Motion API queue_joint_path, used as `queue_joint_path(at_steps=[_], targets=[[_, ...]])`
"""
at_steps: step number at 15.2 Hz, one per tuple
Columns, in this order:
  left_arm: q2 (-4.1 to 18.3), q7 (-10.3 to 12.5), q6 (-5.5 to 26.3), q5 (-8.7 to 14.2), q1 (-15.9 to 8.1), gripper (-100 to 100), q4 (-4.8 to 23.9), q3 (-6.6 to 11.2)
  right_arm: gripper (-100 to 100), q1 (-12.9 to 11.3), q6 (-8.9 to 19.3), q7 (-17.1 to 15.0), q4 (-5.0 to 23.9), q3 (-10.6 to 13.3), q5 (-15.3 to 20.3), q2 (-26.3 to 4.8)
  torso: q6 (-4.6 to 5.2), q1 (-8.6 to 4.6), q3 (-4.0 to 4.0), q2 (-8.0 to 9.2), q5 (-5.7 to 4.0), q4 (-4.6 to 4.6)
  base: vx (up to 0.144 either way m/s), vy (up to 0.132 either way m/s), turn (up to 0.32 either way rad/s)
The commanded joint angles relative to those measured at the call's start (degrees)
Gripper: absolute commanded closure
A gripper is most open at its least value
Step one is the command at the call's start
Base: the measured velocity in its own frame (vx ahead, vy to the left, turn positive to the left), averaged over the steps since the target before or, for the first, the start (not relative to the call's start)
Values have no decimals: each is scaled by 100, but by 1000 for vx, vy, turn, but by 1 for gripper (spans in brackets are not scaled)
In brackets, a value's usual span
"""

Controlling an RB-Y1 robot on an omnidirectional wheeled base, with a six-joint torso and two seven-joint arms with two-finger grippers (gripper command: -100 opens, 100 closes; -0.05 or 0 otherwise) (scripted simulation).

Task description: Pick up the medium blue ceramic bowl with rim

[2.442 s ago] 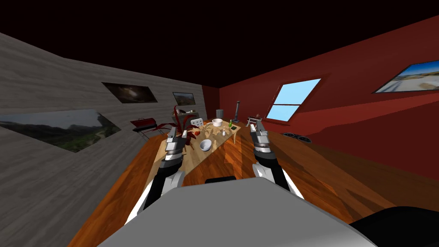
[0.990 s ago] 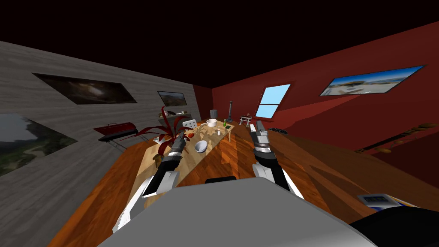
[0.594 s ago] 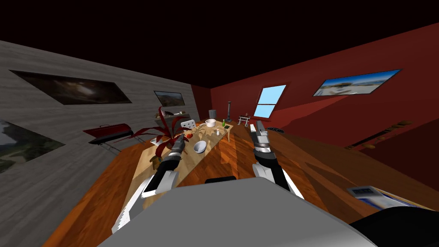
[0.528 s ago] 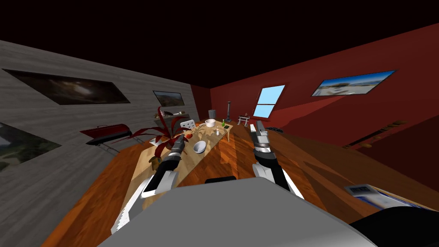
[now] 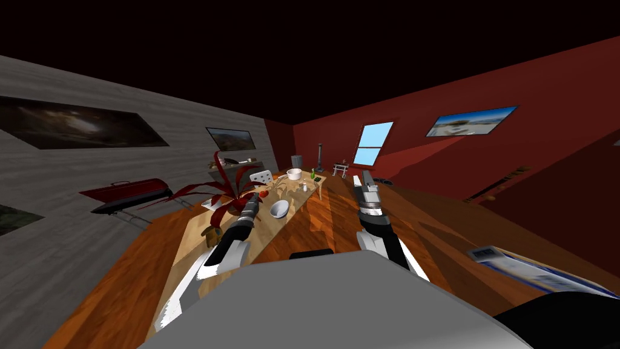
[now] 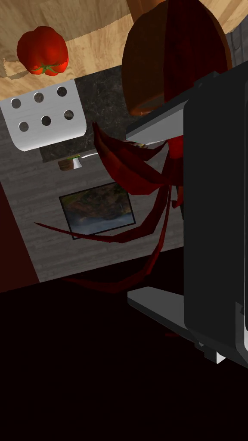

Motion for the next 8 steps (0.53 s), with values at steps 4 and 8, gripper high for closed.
queue_joint_path(at_steps=[4, 8], targets=[[21, -55, 620, 27, -23, -100, 91, 169, 0, 1, 0, 0, 0, 0, 0, 0, -3, 1, 0, 0, 0, 0, 2, 2, -93], [16, -86, 1063, 41, -42, -100, 145, 261, 0, 1, 0, 0, 0, 0, 0, 0, -4, 1, -1, -1, 0, 0, 4, 4, -88]])
